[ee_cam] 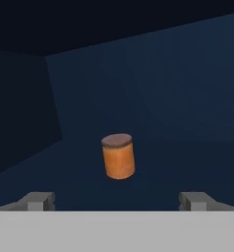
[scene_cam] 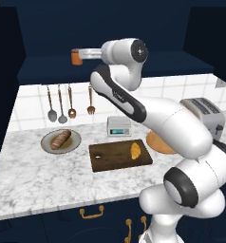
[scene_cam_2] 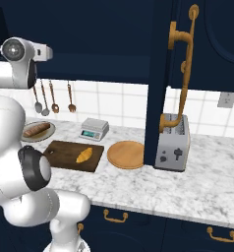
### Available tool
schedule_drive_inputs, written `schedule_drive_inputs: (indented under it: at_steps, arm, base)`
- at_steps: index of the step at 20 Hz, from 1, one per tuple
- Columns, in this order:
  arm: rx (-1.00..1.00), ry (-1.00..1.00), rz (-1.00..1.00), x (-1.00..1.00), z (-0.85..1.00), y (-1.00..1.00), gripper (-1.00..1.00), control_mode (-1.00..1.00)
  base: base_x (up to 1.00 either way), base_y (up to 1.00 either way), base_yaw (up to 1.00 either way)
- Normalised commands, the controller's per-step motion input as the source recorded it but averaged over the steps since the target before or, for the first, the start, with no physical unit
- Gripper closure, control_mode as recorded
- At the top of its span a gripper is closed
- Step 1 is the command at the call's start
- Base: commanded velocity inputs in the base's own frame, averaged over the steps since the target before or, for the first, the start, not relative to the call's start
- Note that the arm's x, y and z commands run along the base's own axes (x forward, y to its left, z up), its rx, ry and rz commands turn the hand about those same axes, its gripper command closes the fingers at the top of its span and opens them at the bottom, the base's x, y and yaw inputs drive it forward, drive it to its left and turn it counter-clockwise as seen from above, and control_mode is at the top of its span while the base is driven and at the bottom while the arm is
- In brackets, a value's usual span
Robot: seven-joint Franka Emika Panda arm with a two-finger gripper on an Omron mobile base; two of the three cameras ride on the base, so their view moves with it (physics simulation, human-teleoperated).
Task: From the different types of pastries on the counter, select a croissant and place it on the cutting board. Then retrieve a jar of jam from the cabinet and place it alongside the croissant on the cutting board.
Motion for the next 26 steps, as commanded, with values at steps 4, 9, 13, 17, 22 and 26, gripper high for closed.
schedule_drive_inputs:
  at_steps: [4, 9, 13, 17, 22, 26]
  arm:
    - [-0.02, 0.03, 0.0, 0.59, 0.0, 0.06, -1.0, -1.0]
    - [-0.08, 0.0, 0.0, 0.37, -0.05, 0.27, -1.0, -1.0]
    - [-0.07, 0.0, 0.0, 0.08, -0.1, 0.33, -1.0, -1.0]
    - [0.0, 0.0, 0.0, 0.02, 0.0, 0.0, -1.0, -1.0]
    - [-0.02, 0.0, 0.0, 0.29, -0.01, 0.0, -1.0, -1.0]
    - [-0.04, 0.0, 0.0, 0.07, -0.08, 0.12, -1.0, -1.0]
  base:
    - [0.0, 0.0, 0.0]
    - [0.0, 0.0, 0.0]
    - [0.0, 0.0, 0.0]
    - [0.0, 0.0, 0.0]
    - [0.0, 0.0, 0.0]
    - [0.0, 0.0, 0.0]
